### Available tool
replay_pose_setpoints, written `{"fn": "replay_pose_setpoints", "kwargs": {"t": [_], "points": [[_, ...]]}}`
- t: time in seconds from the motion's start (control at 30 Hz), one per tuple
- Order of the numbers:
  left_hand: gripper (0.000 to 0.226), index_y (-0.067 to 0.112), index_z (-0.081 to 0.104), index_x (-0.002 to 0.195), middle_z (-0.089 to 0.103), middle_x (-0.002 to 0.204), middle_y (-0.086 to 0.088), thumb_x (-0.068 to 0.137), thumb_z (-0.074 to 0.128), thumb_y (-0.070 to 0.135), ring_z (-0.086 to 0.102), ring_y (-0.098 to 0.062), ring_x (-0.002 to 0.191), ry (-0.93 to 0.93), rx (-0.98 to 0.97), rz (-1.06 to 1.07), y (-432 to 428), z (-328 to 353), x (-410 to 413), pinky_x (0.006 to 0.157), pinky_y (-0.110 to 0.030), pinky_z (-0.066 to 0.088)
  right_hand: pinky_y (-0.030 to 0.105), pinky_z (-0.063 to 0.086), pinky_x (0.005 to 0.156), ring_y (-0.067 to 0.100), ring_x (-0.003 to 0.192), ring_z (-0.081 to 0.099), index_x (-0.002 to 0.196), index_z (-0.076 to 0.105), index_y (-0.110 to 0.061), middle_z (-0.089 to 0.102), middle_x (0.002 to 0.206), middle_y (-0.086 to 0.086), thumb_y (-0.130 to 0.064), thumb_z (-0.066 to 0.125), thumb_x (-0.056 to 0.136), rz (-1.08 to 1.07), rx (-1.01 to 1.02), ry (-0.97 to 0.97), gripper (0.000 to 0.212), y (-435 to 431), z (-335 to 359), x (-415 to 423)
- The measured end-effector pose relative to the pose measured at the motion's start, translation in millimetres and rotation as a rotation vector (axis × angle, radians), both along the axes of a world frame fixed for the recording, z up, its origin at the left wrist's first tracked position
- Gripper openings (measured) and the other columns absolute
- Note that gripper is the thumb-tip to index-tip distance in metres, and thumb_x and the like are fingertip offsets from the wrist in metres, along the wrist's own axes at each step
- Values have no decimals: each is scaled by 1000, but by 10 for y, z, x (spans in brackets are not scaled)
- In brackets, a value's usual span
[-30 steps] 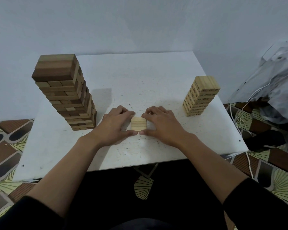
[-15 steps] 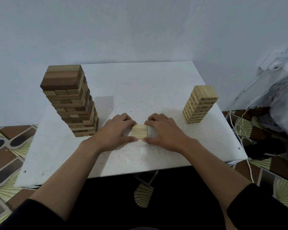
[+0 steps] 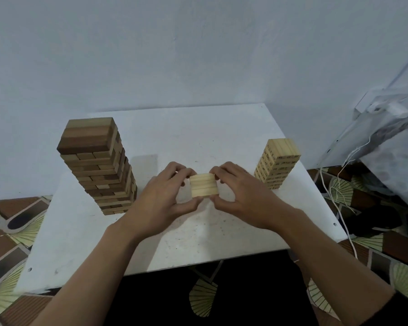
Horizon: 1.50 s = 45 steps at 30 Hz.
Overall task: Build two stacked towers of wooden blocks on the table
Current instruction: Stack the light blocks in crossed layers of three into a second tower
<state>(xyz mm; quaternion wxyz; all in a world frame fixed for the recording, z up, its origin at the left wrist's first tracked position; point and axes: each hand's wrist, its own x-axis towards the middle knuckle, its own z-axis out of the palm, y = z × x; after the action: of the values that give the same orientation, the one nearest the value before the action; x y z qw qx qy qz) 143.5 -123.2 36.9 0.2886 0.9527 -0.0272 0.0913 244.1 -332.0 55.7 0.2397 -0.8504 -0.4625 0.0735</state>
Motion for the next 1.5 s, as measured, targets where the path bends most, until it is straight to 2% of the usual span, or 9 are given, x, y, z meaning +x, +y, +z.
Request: {"fn": "replay_pose_setpoints", "kwargs": {"t": [0.13,0.3,0.4,0.53,0.7,0.93,1.13,1.3,1.5], "points": [[46,36,52,122,43,117,19,87,50,65,51,-2,105,-101,8,-33,-69,462,143,75,-22,39,27,47,86,1,107,44,131,48,-27,44,119,-16,-49,50,95,-67,87,-87,42,-113,427,16],[49,36,54,122,45,118,18,84,51,67,50,-3,109,-154,-25,-87,-254,900,482,73,-19,37,23,45,81,5,106,45,128,52,-27,47,115,-17,-47,53,94,-120,181,-167,39,-346,796,247],[51,33,57,121,48,115,16,83,53,67,49,-3,108,-166,-29,-120,-434,964,728,87,-30,45,30,39,91,4,112,42,126,56,-29,48,112,-21,-53,51,89,-139,194,-145,44,-574,821,473],[58,31,57,122,49,116,13,81,51,72,47,-9,111,-114,65,-120,-798,926,1092,97,-41,41,45,38,106,1,123,35,131,54,-39,45,118,-32,-71,50,81,-233,145,-45,60,-948,750,790],[55,31,56,124,46,118,12,85,57,70,42,-9,116,-89,114,-83,-1055,771,1351,99,-37,30,42,35,111,0,127,32,132,55,-37,46,121,-29,-75,58,79,-246,102,45,65,-1153,665,1032],[54,32,55,125,41,117,15,86,60,68,38,-7,114,-94,104,-31,-1111,600,1430,101,-36,26,39,33,110,8,129,31,132,56,-31,49,128,-14,-36,70,91,-198,82,78,44,-1172,557,1192],[53,32,55,127,41,120,14,87,61,66,37,-7,117,-76,97,-17,-1128,542,1459,98,-34,24,38,33,110,10,131,31,134,56,-32,48,130,-13,-56,61,82,-194,76,105,57,-1184,506,1242],[56,32,56,128,43,123,12,85,59,69,37,-7,118,-50,95,-12,-1127,507,1463,99,-34,25,38,33,110,10,131,31,137,56,-30,47,131,-12,-34,71,91,-190,80,104,49,-1205,426,1297],[54,33,56,128,44,121,13,86,62,66,38,-8,117,-33,76,-13,-1128,482,1461,99,-35,26,35,34,107,9,129,33,137,54,-33,48,129,-13,-45,69,86,-186,90,110,54,-1209,383,1306]]}}
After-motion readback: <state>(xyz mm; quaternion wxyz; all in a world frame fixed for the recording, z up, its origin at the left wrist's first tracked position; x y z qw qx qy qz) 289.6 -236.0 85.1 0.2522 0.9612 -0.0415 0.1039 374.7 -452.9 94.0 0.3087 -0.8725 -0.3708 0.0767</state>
